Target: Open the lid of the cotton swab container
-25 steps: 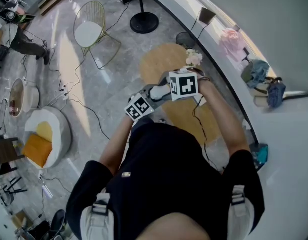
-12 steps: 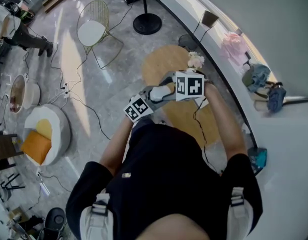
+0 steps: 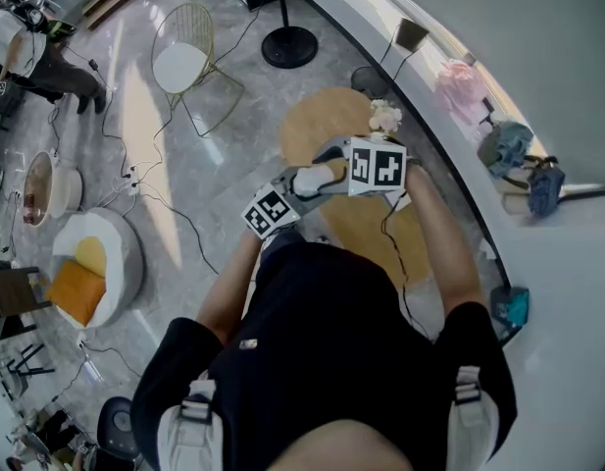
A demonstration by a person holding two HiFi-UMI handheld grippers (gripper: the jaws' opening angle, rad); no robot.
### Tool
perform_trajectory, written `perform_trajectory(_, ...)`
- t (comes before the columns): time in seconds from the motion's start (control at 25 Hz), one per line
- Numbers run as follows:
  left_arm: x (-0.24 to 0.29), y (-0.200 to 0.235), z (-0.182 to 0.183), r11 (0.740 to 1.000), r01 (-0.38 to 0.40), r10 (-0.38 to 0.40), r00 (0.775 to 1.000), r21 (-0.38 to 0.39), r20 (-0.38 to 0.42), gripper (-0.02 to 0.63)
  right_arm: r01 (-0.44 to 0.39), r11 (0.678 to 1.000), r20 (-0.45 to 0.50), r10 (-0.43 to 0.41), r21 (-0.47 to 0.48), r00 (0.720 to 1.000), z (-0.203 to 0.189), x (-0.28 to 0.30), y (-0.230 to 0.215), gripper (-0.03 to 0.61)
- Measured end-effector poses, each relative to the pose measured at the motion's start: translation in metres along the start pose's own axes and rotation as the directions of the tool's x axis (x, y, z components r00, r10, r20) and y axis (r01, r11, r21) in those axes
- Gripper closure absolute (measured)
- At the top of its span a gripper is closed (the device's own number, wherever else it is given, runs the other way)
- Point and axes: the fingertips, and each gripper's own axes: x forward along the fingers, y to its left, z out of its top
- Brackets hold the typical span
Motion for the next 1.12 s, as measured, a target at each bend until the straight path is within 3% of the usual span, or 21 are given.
perform_trajectory(0.4,-0.003,-0.006,-0.011,0.998,0.003,0.0,0.998,0.063,-0.059,0.426,0.005,1.0,-0.002,-0.005,0.019,1.0,0.002,-0.003,0.004,0.373)
perform_trajectory(0.8,-0.007,-0.008,-0.016,0.999,0.008,-0.006,0.999,0.039,-0.052,0.426,0.019,1.0,0.015,-0.019,0.024,1.0,0.005,-0.002,-0.001,0.373)
perform_trajectory(1.12,-0.01,-0.01,-0.02,1.0,0.004,-0.003,0.999,0.019,-0.041,0.427,0.089,0.995,0.069,-0.091,0.035,0.993,0.01,-0.009,-0.017,0.376)
